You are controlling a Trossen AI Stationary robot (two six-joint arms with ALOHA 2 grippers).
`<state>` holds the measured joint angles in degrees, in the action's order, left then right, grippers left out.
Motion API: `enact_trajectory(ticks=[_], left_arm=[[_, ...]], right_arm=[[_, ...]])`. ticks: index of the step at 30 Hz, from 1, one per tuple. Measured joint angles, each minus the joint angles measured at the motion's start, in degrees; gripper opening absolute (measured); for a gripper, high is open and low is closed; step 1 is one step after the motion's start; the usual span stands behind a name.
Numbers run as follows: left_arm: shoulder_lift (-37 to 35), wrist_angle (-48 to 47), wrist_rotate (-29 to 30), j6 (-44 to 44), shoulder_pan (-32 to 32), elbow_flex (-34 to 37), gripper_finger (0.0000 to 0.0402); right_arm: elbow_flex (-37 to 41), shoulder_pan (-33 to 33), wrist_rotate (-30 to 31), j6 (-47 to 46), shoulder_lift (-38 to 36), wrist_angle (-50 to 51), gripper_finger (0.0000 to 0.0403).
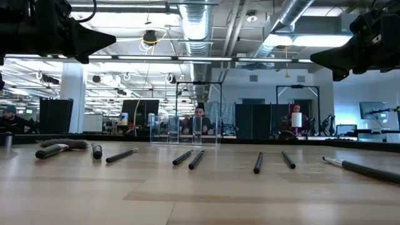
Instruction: Sort items
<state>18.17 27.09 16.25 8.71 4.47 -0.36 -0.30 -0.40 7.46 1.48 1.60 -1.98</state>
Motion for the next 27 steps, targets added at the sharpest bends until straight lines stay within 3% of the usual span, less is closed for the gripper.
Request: enact_trajectory(ticks=[20, 27], left_arm=[[-0.02, 1.59, 0.0, -0.02, 0.0, 0.01, 0.0004], [2.1, 1.53, -0.48, 5.42, 0.04, 0.01, 0.0004]], right_arm=[[0.02, 0.01, -0.01, 0.0, -0.01, 0.0, 0.0001], [0.02, 0.02, -0.02, 0.0, 0.01, 0.0, 0.0001]])
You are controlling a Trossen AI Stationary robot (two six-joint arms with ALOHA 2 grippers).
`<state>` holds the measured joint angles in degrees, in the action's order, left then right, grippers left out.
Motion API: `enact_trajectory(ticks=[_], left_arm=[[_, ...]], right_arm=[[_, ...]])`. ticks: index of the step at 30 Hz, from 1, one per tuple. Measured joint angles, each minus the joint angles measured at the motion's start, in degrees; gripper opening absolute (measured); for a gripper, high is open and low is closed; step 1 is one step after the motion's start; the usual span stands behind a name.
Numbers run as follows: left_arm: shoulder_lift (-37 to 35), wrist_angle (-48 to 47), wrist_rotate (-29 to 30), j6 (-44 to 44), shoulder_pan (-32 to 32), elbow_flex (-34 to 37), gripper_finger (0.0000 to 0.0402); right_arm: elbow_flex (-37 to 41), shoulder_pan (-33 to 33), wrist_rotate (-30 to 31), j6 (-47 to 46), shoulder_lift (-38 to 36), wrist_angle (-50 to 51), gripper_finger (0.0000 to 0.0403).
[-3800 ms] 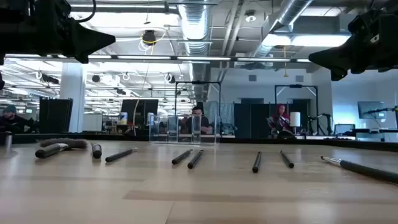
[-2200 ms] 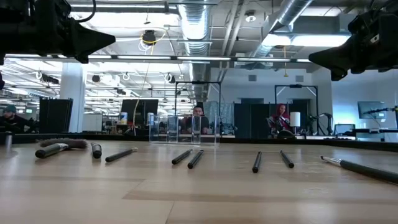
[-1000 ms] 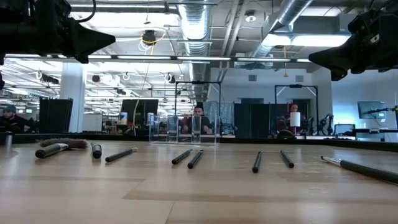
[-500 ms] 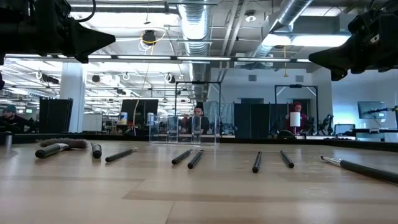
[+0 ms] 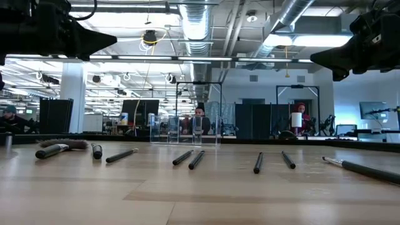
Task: Sort items
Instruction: Put the powder brush into the transparent organizer
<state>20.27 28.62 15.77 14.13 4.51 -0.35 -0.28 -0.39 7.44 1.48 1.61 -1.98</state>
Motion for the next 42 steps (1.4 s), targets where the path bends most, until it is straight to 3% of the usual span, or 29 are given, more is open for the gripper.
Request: enact_trajectory(ticks=[7, 15, 23, 29, 32, 42], left_arm=[[4.34, 2.31, -8.48, -3.93, 0.03, 0.0, 0.0004], [8.68, 3.61, -8.57, -2.62, 0.01, -8.4, 0.0011], [15.4, 2.26, -8.59, -2.36, 0.01, -10.24, 0.0085], [16.61, 2.3, -8.59, 0.28, 0.01, -10.24, 0.0154], [16.5, 2.48, -8.58, 0.2, 0.01, -10.24, 0.0179], [16.5, 2.5, -8.57, 0.19, 0.01, -10.24, 0.0199]], right_arm=[[-0.02, -0.01, 0.01, -0.02, -0.01, 0.0, 0.0001], [0.01, 0.0, 0.02, 0.0, -0.02, 0.0, 0.0001], [-0.02, 0.01, 0.0, -0.08, 0.0, -0.5, 0.0001], [0.01, 0.01, -0.04, -12.64, -0.02, -6.89, 0.0001], [0.01, -0.04, 0.0, -13.51, -0.02, -11.48, 0.0001], [-1.15, 0.2, -0.17, -11.49, -0.11, -16.14, 0.0001]])
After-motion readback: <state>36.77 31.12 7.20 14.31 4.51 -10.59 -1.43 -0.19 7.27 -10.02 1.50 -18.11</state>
